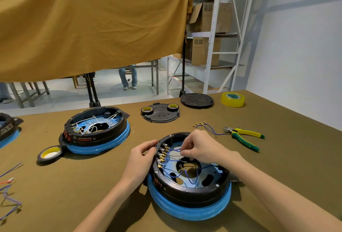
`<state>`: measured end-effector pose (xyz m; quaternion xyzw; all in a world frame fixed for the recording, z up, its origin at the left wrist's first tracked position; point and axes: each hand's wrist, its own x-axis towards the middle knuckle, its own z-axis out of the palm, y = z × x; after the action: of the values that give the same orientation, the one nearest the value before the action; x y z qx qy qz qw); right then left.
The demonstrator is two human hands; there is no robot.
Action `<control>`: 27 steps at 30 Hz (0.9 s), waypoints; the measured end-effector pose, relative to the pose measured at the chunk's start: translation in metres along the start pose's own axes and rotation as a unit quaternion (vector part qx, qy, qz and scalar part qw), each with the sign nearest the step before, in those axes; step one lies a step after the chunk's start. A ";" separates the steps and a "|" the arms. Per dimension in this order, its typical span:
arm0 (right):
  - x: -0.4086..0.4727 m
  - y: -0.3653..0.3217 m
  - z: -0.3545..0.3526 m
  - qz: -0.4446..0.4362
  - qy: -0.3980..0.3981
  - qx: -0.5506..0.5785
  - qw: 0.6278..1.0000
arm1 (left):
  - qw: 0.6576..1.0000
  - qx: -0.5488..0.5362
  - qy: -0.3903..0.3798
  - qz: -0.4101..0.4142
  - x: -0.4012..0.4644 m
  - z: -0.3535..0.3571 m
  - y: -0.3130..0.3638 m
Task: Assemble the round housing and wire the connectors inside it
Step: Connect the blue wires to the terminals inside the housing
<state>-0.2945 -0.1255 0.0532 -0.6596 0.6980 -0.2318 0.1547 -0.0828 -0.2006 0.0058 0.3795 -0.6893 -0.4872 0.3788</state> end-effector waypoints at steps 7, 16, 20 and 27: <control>0.001 0.008 0.002 -0.032 0.053 -0.048 0.997 | 1.000 0.002 -0.002 0.001 0.006 0.007 0.001; 0.003 0.027 -0.019 -0.004 0.096 0.065 0.993 | 0.999 -0.048 -0.005 0.014 0.010 0.010 -0.007; 0.023 0.052 -0.037 0.054 0.232 0.084 0.968 | 0.997 -0.072 -0.004 0.011 0.011 0.013 -0.010; 0.055 0.113 -0.032 0.194 0.073 -0.113 0.972 | 0.995 -0.103 -0.003 0.007 0.012 0.016 -0.014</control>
<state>-0.4114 -0.1737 0.0252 -0.5060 0.8437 -0.1651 0.0698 -0.0998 -0.2083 -0.0098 0.3320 -0.6394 -0.5540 0.4171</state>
